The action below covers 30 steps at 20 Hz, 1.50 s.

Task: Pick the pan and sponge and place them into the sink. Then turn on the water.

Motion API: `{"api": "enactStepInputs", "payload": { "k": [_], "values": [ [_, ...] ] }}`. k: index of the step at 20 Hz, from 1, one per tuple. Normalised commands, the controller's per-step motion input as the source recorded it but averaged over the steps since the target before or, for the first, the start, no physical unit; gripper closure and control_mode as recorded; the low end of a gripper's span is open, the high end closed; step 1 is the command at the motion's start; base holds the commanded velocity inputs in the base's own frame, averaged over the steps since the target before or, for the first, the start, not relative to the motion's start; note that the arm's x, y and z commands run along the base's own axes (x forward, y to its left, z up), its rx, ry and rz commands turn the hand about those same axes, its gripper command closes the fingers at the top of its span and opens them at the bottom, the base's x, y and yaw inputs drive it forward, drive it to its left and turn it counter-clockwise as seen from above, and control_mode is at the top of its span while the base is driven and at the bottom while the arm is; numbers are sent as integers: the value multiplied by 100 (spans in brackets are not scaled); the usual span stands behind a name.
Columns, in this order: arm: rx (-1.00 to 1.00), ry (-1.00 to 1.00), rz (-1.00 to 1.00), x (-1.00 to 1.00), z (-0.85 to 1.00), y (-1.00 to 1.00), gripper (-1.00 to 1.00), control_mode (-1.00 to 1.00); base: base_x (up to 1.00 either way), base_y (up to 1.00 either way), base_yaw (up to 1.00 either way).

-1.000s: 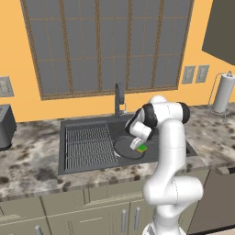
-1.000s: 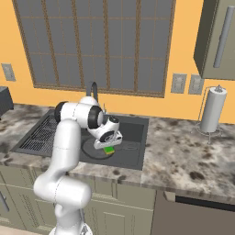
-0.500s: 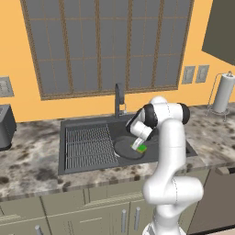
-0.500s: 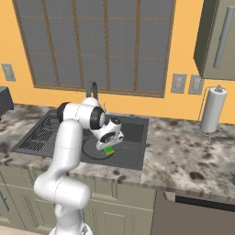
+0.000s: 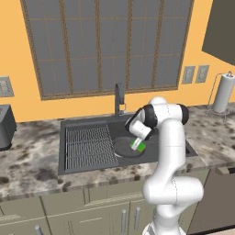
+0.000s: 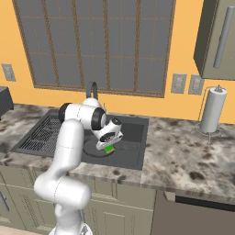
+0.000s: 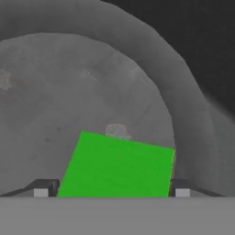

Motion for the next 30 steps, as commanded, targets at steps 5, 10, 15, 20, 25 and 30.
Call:
{"api": "enactStepInputs", "payload": {
  "k": [5, 10, 15, 20, 25, 30],
  "values": [
    [5, -5, 3, 8, 3, -5, -100, -100, 0, 0, 0],
    [7, -4, 0, -2, 13, 0, -100, -100, 0, 0, 0],
    [8, -4, 2, -6, 23, 6, -100, -100, 0, 0, 0],
    [8, -4, 1, -6, 27, 8, -100, -100, 0, 0, 0],
    [9, -6, 0, -6, 28, 10, -100, -100, 0, 0, 0],
    [9, -6, 0, -16, 31, 13, -100, -100, 0, 0, 0]
  ]
}}
